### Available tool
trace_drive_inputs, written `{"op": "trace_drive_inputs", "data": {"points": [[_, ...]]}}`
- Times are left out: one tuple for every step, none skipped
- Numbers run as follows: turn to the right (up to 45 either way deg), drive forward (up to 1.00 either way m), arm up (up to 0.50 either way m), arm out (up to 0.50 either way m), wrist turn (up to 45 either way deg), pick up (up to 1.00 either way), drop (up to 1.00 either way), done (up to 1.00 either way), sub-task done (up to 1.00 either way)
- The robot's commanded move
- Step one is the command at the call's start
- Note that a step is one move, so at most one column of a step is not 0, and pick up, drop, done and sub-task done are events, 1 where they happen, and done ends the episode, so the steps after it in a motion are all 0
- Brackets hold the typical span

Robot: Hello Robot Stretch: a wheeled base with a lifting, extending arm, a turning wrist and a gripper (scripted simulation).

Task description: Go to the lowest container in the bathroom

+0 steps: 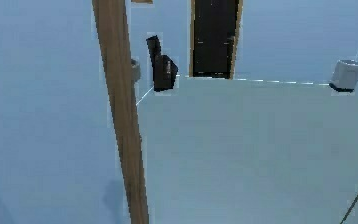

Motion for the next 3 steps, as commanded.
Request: {"op": "trace_drive_inputs", "data": {"points": [[24.0, 0.0, 0.0, 0.0, 0.0, 0.0, 0.0, 0.0, 0.0], [0.0, 0.95, 0.0, 0.0, 0.0, 0.0, 0.0, 0.0, 0.0], [33.0, 0.0, 0.0, 0.0, 0.0, 0.0, 0.0, 0.0, 0.0]]}}
